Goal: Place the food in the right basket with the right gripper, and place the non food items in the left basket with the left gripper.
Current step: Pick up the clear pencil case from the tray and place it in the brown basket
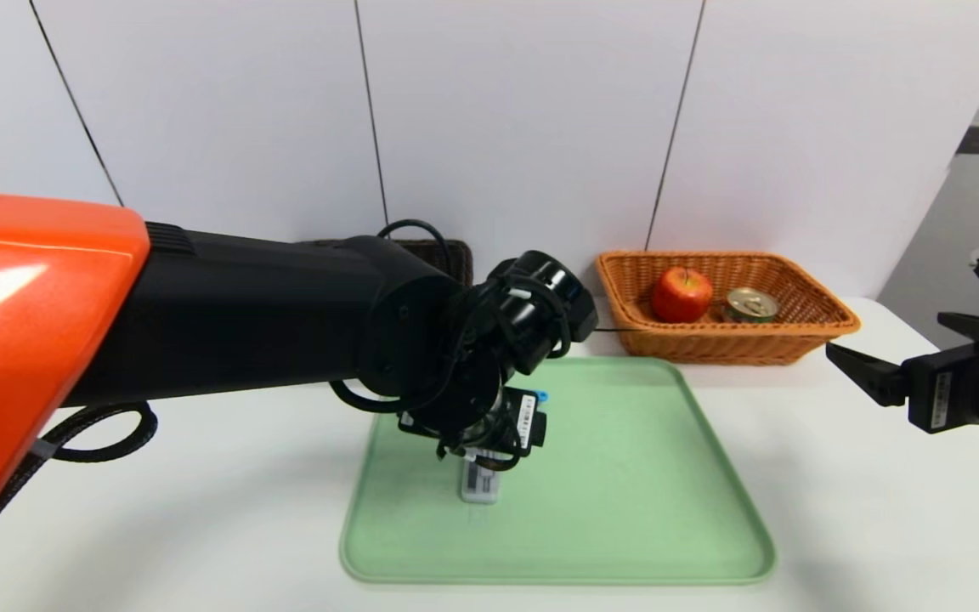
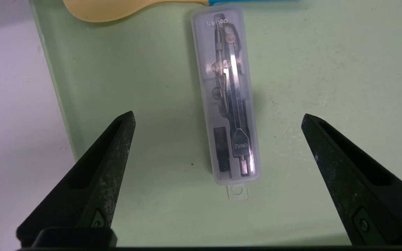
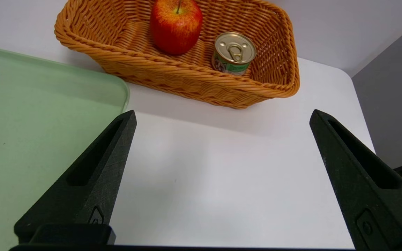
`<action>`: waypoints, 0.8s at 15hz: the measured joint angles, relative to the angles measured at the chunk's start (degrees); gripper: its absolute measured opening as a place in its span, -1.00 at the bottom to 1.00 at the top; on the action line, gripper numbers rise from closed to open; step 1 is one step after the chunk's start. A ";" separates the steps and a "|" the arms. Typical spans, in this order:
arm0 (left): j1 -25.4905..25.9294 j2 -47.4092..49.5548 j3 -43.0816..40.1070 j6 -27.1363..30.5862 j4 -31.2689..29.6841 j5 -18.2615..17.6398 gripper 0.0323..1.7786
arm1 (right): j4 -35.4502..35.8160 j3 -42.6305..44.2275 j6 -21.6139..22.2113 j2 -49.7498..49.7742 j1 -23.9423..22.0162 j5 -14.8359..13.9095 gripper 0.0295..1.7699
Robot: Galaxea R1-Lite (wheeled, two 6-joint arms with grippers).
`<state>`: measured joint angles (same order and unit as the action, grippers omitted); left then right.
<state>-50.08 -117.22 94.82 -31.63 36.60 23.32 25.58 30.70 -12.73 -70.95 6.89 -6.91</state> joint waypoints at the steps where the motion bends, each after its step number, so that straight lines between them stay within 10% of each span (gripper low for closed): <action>1: 0.35 -0.55 0.00 0.00 0.02 0.55 0.90 | 0.00 0.30 0.06 -0.07 0.02 -0.05 0.93; 12: 1.85 -4.05 0.02 -0.22 -1.21 0.51 0.90 | 0.00 0.61 0.17 -0.35 -0.04 -0.05 0.93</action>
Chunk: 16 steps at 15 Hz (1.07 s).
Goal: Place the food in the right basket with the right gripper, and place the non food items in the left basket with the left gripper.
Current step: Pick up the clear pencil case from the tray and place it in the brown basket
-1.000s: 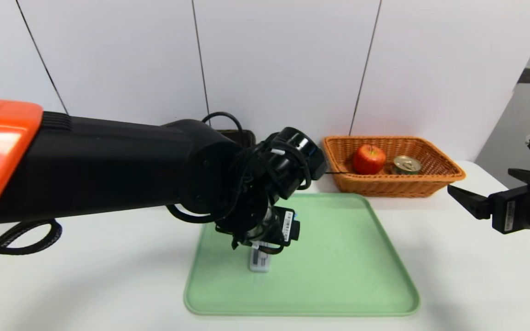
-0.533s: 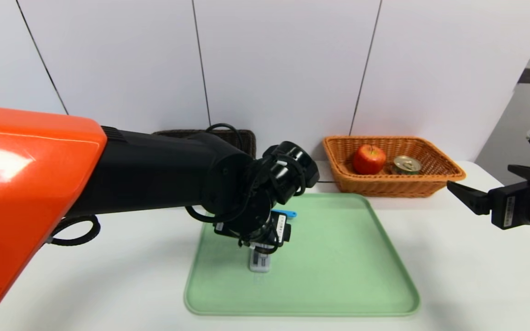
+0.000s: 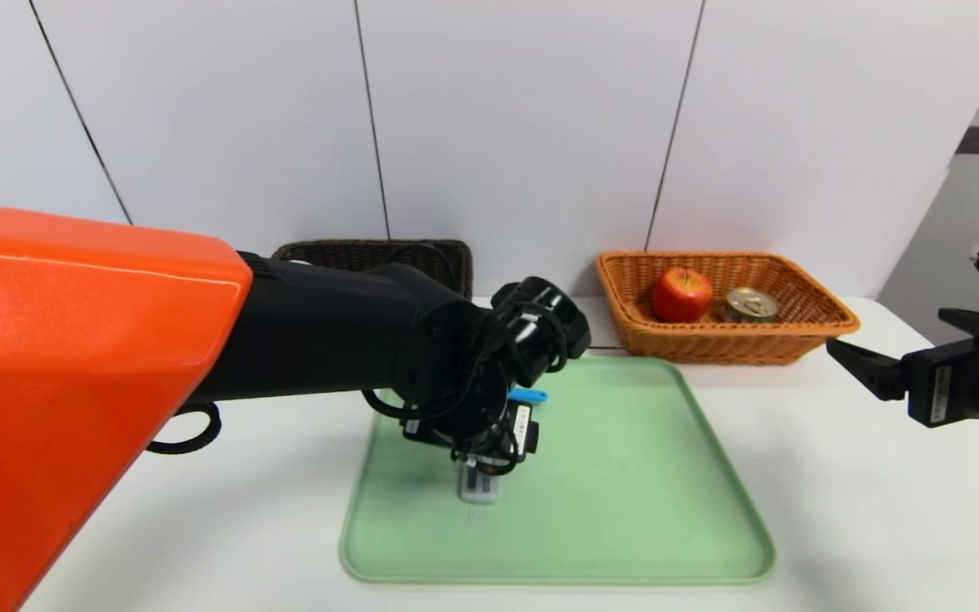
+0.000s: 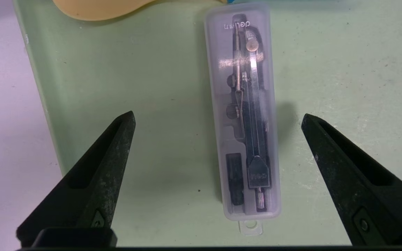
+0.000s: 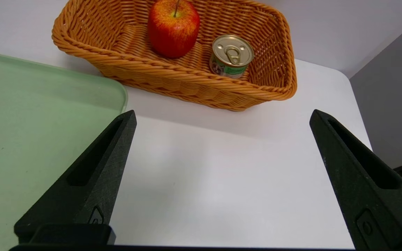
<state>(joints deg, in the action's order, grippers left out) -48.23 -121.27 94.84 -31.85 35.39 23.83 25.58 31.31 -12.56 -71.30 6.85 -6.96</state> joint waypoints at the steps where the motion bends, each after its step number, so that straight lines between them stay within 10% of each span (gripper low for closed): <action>1: 0.05 -0.17 0.00 -0.01 0.00 -0.07 0.90 | 0.00 -0.05 0.05 0.00 0.00 0.00 0.93; 16: 0.07 -1.35 -0.17 -0.01 -0.74 -0.11 0.90 | 0.00 -0.13 0.21 -0.16 0.00 0.02 0.93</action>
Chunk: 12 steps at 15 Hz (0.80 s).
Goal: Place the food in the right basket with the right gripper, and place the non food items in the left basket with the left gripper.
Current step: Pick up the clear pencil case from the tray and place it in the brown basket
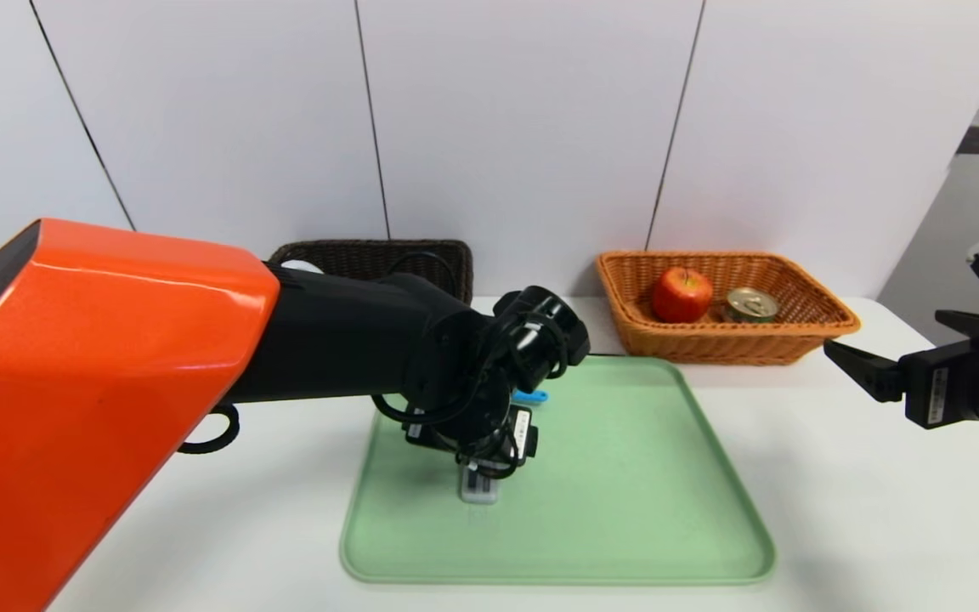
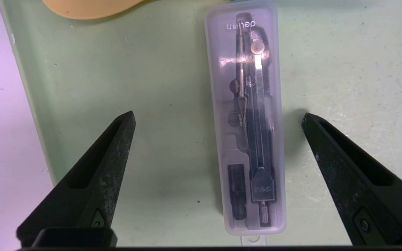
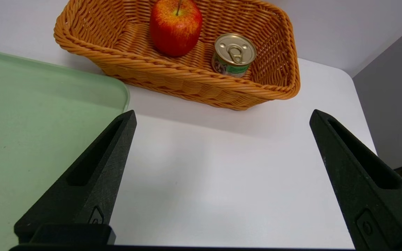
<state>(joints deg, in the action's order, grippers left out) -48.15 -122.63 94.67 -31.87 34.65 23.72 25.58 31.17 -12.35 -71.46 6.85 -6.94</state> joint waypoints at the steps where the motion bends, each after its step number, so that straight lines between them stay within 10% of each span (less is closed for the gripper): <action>1: -0.05 -0.11 -0.16 -0.02 0.00 -0.02 0.90 | 0.02 0.00 0.00 0.00 0.00 -0.02 0.93; 12: 0.00 -0.83 -0.38 -0.16 -0.09 0.23 0.90 | -0.04 -0.15 0.06 0.02 0.01 -0.06 0.93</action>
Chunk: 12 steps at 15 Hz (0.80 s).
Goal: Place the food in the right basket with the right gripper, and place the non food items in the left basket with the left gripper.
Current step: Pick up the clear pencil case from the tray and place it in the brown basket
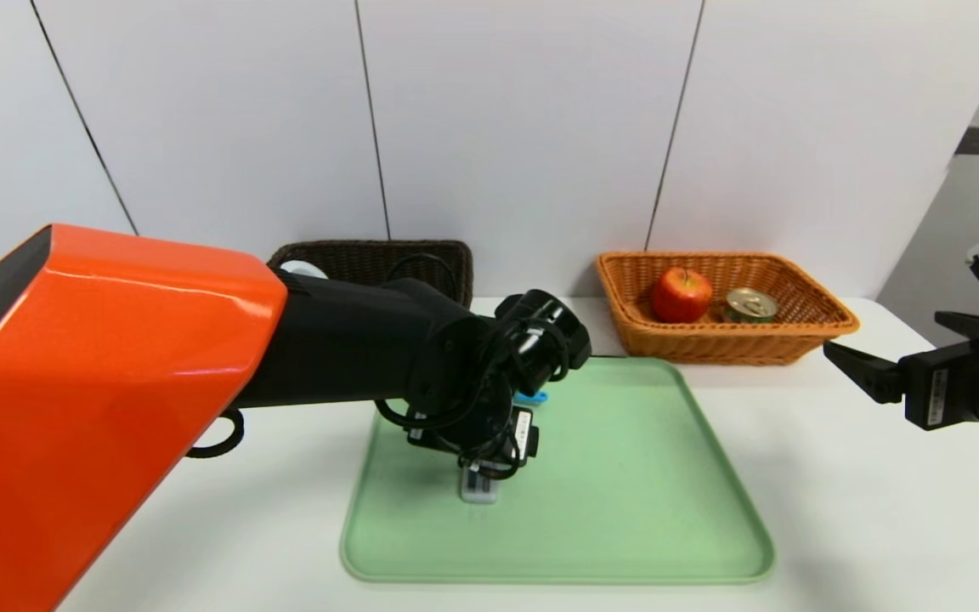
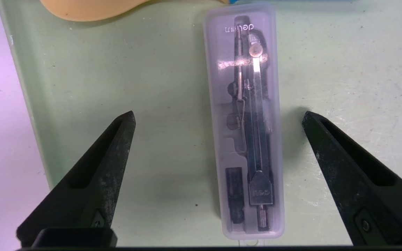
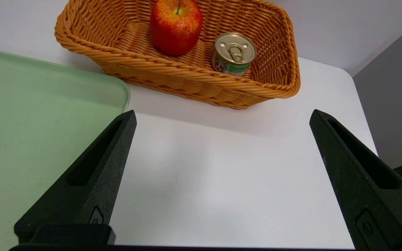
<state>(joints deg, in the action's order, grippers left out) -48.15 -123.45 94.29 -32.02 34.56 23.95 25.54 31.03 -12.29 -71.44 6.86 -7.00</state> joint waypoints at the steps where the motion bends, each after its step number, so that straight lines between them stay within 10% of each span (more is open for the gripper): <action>1: 0.00 -0.02 0.22 0.02 0.00 0.05 0.75 | 0.01 0.00 -0.02 0.00 0.00 0.02 0.93; 9: 0.00 -0.11 0.60 0.44 0.24 0.02 -0.39 | 0.01 -0.44 -0.11 0.02 0.05 0.00 0.93; 12: 0.00 -0.04 0.63 0.44 0.24 0.11 -0.39 | 0.01 -0.46 -0.17 0.09 0.02 0.00 0.93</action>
<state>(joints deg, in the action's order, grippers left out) -48.15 -123.49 94.93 -31.59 34.80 24.06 25.55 30.56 -12.46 -71.35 6.89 -7.00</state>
